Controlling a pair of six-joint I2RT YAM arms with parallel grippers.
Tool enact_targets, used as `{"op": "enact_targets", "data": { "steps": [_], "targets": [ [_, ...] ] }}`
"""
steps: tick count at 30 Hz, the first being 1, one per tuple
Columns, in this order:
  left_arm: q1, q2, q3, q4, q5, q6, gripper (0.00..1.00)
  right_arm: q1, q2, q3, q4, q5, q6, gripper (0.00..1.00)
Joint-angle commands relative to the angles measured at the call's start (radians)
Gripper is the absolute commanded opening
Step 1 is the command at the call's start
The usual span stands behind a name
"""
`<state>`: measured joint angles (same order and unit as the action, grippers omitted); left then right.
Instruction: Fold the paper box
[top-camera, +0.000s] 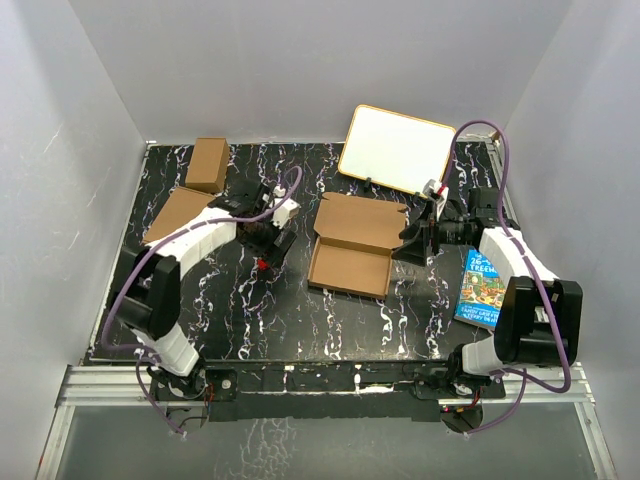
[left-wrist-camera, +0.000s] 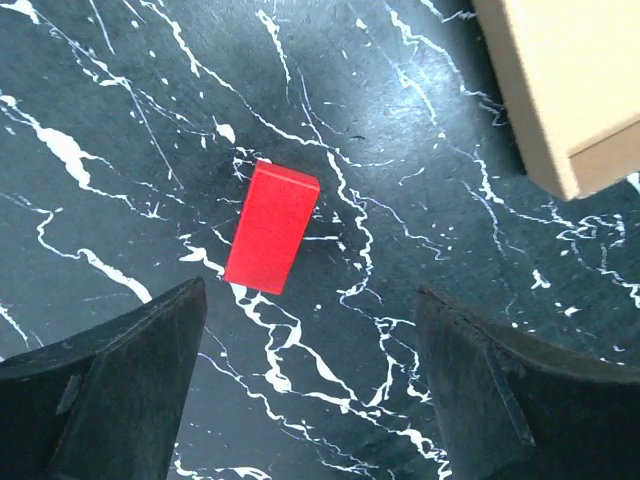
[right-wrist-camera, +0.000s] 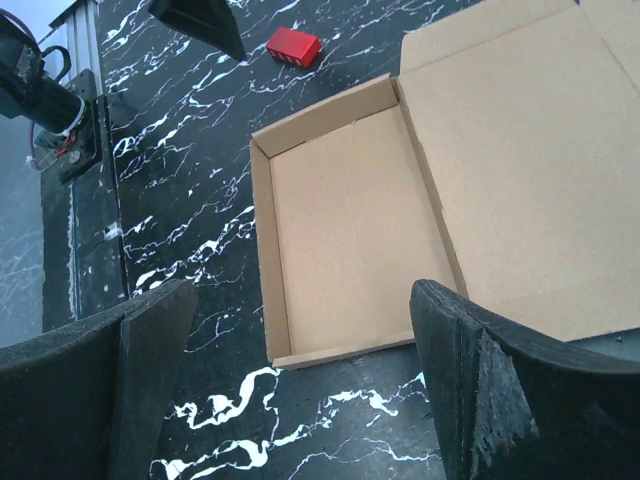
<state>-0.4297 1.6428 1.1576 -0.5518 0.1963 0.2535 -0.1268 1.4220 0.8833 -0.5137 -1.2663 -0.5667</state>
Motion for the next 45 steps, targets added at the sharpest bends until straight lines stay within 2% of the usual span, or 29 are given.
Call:
{"op": "enact_targets", "data": {
  "steps": [1, 11, 15, 18, 25, 41, 45],
  "targets": [
    [0.02, 0.045, 0.066, -0.059, 0.034, 0.062, 0.8, -0.004, 0.014, 0.065, 0.045, -0.08, -0.044, 0.97],
    [0.022, 0.051, -0.059, 0.086, -0.021, 0.068, 0.7, -0.004, 0.041, 0.076, 0.026, -0.083, -0.061, 0.96],
    [0.023, 0.079, -0.05, 0.089, -0.041, 0.072, 0.61, -0.005, 0.046, 0.076, 0.024, -0.078, -0.064, 0.96],
    [0.023, 0.089, -0.06, 0.096, -0.038, 0.072, 0.52, -0.005, 0.048, 0.076, 0.024, -0.076, -0.068, 0.96],
    [0.023, 0.101, -0.078, 0.113, -0.029, 0.068, 0.49, -0.004, 0.053, 0.081, 0.012, -0.079, -0.08, 0.96],
    [0.023, 0.118, -0.082, 0.123, -0.026, 0.044, 0.28, -0.005, 0.066, 0.088, -0.012, -0.082, -0.1, 0.96],
    [0.023, 0.098, -0.084, 0.135, -0.031, 0.033, 0.19, -0.005, 0.064, 0.089, -0.013, -0.082, -0.1, 0.96]
  ]
}}
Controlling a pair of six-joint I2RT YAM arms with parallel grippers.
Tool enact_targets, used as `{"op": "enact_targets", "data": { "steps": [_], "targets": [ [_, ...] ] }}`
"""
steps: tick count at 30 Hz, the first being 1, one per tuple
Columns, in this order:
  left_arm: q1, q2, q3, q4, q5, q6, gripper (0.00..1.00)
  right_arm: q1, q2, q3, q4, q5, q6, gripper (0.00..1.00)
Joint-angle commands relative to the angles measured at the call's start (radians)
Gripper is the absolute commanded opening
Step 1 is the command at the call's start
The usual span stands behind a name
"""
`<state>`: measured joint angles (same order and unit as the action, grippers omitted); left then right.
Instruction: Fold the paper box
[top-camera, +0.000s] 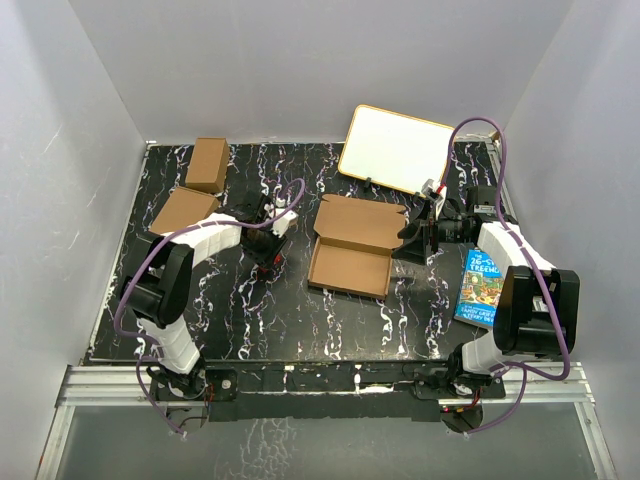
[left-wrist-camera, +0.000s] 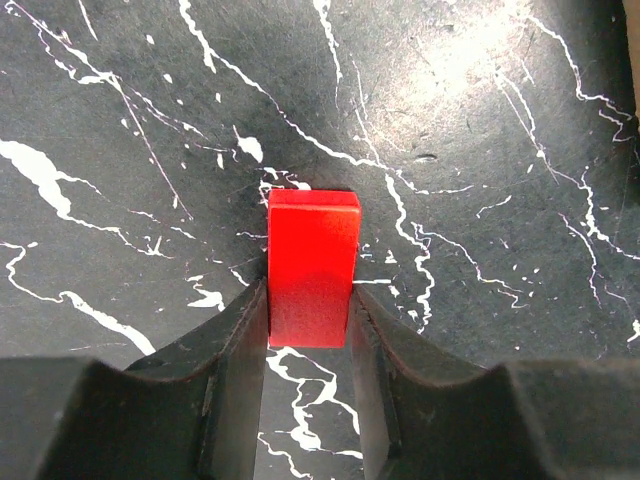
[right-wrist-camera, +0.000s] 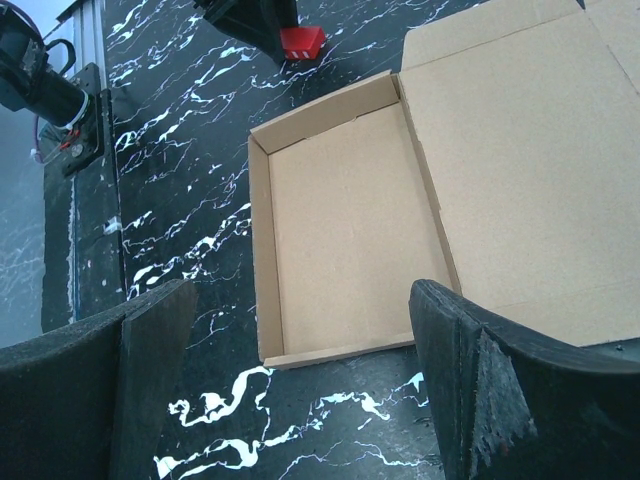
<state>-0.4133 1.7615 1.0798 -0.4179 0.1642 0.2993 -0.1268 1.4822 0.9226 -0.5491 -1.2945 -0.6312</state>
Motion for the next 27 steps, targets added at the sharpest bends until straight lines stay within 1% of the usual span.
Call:
{"op": "enact_targets", "data": {
  "steps": [1, 6, 10, 15, 18, 22, 24, 26, 27],
  "targets": [
    [0.007, -0.03, -0.007, 0.005, 0.003, -0.016, 0.18, -0.004, 0.004, 0.05, 0.022, -0.054, -0.036, 0.96],
    [0.007, -0.094, -0.026, 0.056, 0.035, -0.037, 0.1, -0.004, 0.003, 0.051, 0.021, -0.056, -0.038, 0.96],
    [0.007, -0.161, -0.048, 0.108, 0.105, -0.052, 0.06, -0.004, 0.003, 0.05, 0.021, -0.057, -0.04, 0.96],
    [0.007, -0.268, -0.084, 0.2, 0.232, -0.108, 0.04, -0.005, 0.004, 0.051, 0.021, -0.053, -0.041, 0.96],
    [0.007, -0.325, -0.13, 0.308, 0.347, -0.234, 0.03, -0.004, 0.005, 0.051, 0.022, -0.055, -0.041, 0.96],
    [0.001, -0.348, -0.216, 0.567, 0.532, -0.552, 0.03, -0.005, 0.014, 0.051, 0.023, -0.058, -0.041, 0.96],
    [-0.031, -0.338, -0.251, 0.667, 0.543, -0.651, 0.02, -0.004, 0.016, 0.052, 0.022, -0.063, -0.039, 0.96],
    [-0.09, -0.313, -0.24, 0.677, 0.495, -0.66, 0.02, -0.004, 0.018, 0.054, 0.022, -0.066, -0.039, 0.96],
    [-0.127, -0.294, -0.221, 0.648, 0.45, -0.64, 0.02, -0.004, 0.016, 0.054, 0.02, -0.066, -0.039, 0.96]
  ]
}}
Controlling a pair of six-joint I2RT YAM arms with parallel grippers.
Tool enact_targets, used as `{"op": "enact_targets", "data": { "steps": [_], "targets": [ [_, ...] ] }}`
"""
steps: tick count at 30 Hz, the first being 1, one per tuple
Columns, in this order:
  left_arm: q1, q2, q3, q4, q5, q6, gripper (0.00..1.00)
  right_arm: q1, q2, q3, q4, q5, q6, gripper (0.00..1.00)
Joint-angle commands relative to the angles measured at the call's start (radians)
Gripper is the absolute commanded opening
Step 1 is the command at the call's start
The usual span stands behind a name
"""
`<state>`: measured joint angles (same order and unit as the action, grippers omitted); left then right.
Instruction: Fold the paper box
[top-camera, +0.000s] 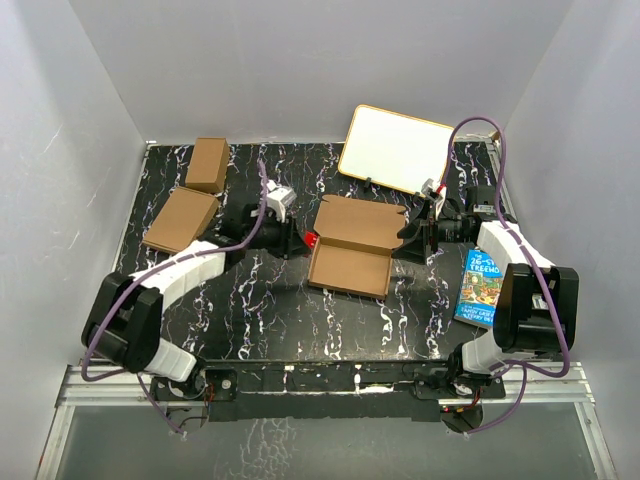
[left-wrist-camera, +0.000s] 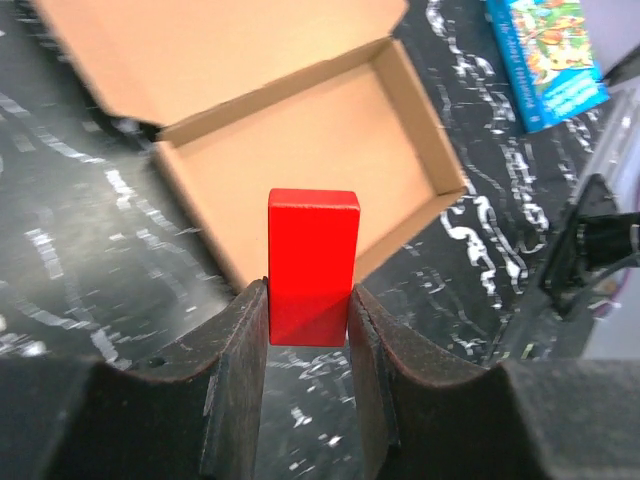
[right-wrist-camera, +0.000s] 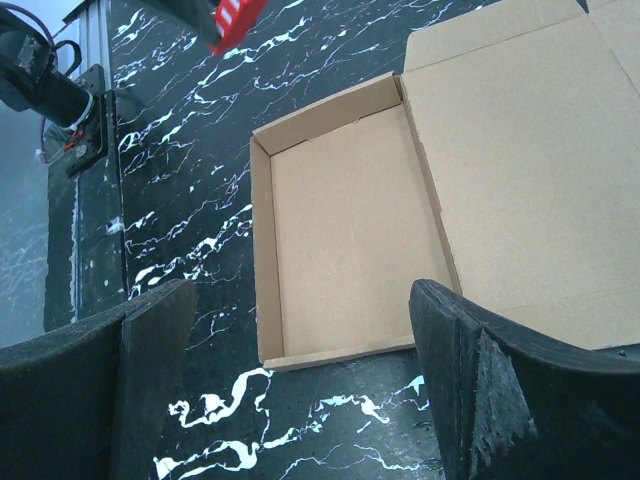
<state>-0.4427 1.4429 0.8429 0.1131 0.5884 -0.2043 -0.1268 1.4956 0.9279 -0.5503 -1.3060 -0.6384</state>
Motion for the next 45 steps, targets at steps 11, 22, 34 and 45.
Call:
{"op": "enact_targets", "data": {
  "steps": [11, 22, 34, 45],
  "targets": [
    [-0.335, 0.269, 0.231, -0.107, -0.384, -0.098, 0.01, -0.005, 0.001, 0.054, 0.017, -0.04, -0.033, 0.96],
    [-0.399, 0.373, 0.333, -0.181, -0.536, -0.117, 0.92, -0.005, 0.005, 0.054, 0.013, -0.033, -0.038, 0.96],
    [-0.421, 0.3, 0.308, -0.114, -0.565, -0.104, 0.97, -0.004, 0.005, 0.057, 0.007, -0.038, -0.044, 0.95],
    [-0.419, 0.094, 0.162, -0.057, -0.688, -0.004, 0.97, -0.004, 0.001, 0.057, 0.005, -0.037, -0.047, 0.95]
  ]
}}
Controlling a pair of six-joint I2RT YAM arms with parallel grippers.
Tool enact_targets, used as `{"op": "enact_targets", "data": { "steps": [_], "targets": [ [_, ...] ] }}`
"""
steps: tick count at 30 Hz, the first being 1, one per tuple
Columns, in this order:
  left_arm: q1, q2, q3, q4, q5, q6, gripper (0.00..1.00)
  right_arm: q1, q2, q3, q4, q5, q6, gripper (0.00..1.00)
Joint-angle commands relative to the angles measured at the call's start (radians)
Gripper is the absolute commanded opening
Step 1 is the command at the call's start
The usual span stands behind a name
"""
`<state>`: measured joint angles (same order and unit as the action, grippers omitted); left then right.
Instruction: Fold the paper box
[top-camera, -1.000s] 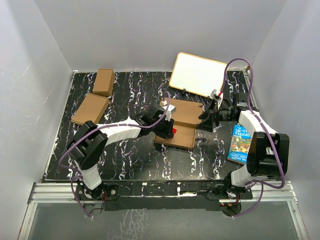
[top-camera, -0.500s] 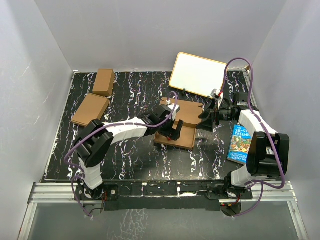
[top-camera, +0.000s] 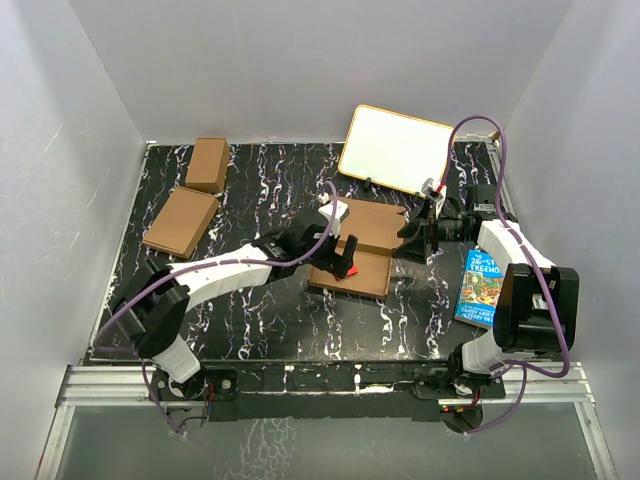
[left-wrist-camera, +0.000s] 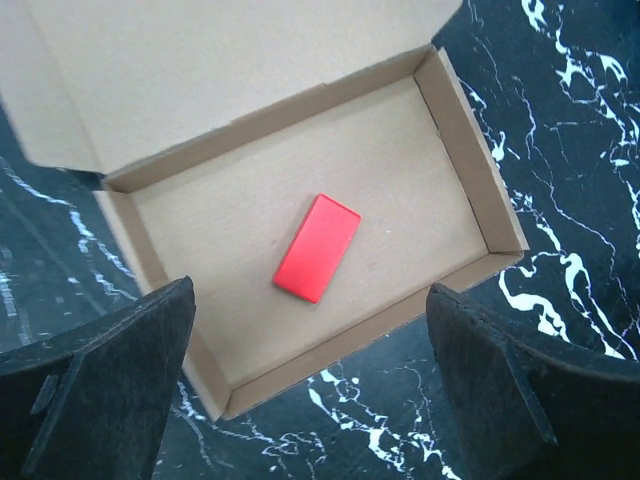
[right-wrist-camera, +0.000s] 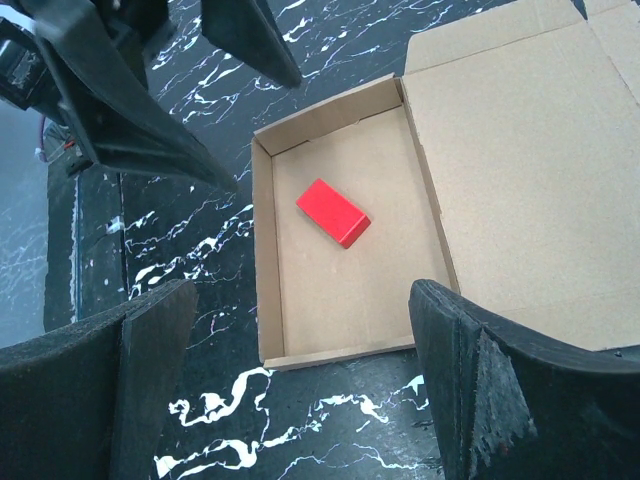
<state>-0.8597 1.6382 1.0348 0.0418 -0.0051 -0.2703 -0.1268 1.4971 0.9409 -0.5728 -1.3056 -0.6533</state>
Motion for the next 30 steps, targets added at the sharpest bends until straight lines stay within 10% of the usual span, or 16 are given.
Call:
{"op": "enact_targets", "data": {
  "steps": [1, 12, 30],
  "targets": [
    [-0.002, -0.118, -0.035, 0.002, -0.122, 0.074, 0.97, -0.004, -0.001, 0.045, 0.028, -0.038, -0.032, 0.95],
    [0.02, -0.227, -0.161, 0.047, -0.27, 0.08, 0.97, -0.005, -0.003, 0.045, 0.027, -0.035, -0.035, 0.96],
    [0.266, -0.383, -0.422, 0.314, 0.002, -0.148, 0.97, -0.005, -0.005, 0.044, 0.026, -0.033, -0.037, 0.95]
  ]
}}
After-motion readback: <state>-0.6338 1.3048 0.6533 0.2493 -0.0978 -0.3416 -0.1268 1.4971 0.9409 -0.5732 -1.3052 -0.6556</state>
